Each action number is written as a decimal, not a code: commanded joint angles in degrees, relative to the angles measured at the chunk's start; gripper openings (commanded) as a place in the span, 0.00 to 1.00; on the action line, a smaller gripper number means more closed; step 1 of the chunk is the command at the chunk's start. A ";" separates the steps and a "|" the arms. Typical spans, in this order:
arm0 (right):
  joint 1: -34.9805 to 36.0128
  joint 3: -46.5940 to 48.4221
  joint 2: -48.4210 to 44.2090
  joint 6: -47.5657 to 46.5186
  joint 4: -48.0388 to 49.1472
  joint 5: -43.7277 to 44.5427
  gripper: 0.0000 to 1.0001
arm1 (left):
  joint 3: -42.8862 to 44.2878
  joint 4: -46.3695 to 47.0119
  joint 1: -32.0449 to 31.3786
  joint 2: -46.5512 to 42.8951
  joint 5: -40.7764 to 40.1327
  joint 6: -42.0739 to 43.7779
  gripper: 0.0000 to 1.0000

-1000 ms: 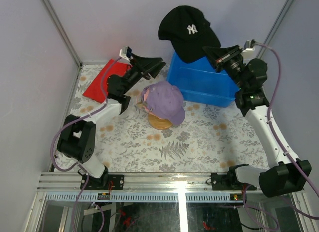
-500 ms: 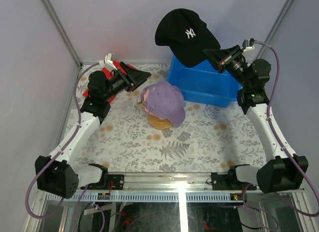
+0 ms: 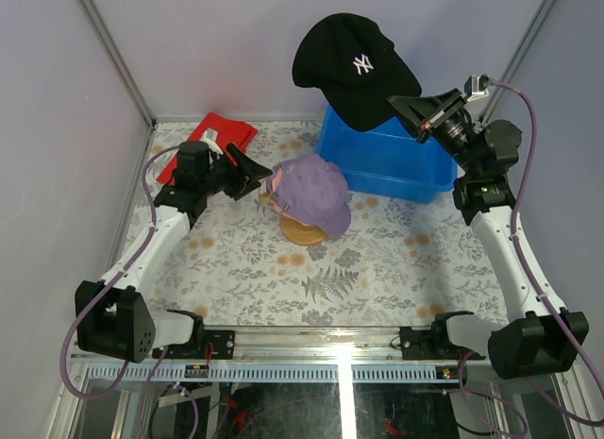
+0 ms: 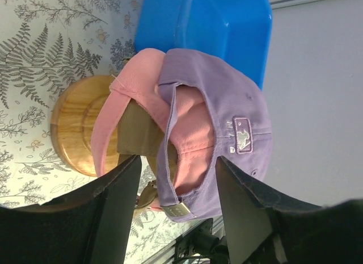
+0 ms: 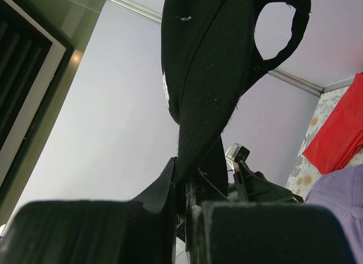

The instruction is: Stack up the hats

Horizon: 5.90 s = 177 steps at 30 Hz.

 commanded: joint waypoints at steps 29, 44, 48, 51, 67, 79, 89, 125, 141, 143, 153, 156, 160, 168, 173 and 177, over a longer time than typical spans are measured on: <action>-0.53 -1.97 -4.42 -1.07 2.69 -1.73 0.00 | -1.46 2.98 -1.51 5.21 1.05 -1.25 0.40; -0.61 -0.25 -1.61 -1.92 0.34 -17.15 0.00 | -0.22 5.74 -1.34 10.57 3.60 2.82 0.00; -0.61 -0.93 -0.98 0.68 2.65 -21.56 0.00 | 0.07 9.48 0.04 13.00 8.26 4.54 0.00; -0.61 -3.21 0.29 5.81 8.46 -24.67 0.00 | 1.30 11.78 0.88 15.32 11.19 5.45 0.00; 0.53 -21.08 11.14 30.47 51.66 -21.52 0.00 | 4.62 20.05 2.77 22.48 19.10 7.21 0.00; 4.02 -34.30 18.31 32.44 64.15 -20.53 0.00 | 2.66 23.25 2.77 23.64 19.33 5.08 0.00; -0.86 -43.40 19.05 32.61 68.73 -25.34 0.00 | 1.70 23.40 2.92 24.81 19.68 5.83 0.00; 0.38 -57.42 34.33 16.22 69.07 -29.59 0.00 | -11.72 27.20 3.47 24.31 19.11 7.41 0.00; 1.05 -36.97 19.27 -8.64 13.20 -32.39 0.00 | -13.12 29.16 7.48 11.64 19.44 -1.28 0.15; 1.07 -35.01 18.59 -13.37 6.90 -32.42 0.00 | -13.99 29.16 8.87 9.56 19.21 -2.02 0.21; 1.01 -34.35 18.35 -13.53 6.08 -32.42 0.00 | -18.39 35.04 12.87 6.36 21.45 -7.73 0.35; 1.06 -33.78 17.93 -15.01 3.53 -32.23 0.00 | -18.66 36.64 12.86 6.89 22.11 -9.14 0.37; 1.05 -33.32 17.73 -16.33 1.62 -32.07 0.00 | -18.94 39.17 12.87 6.50 23.04 -12.03 0.37; 1.06 -32.76 17.56 -18.01 -0.66 -31.99 0.00 | -17.45 41.52 12.86 6.70 24.43 -17.42 0.40; 1.03 -32.24 17.47 -18.75 -1.87 -31.86 0.00 | -17.53 40.13 12.39 8.09 24.87 -16.47 0.40; 1.03 -32.05 17.47 -19.13 -2.23 -31.73 0.00 | -17.38 39.56 11.21 8.61 24.44 -15.91 0.40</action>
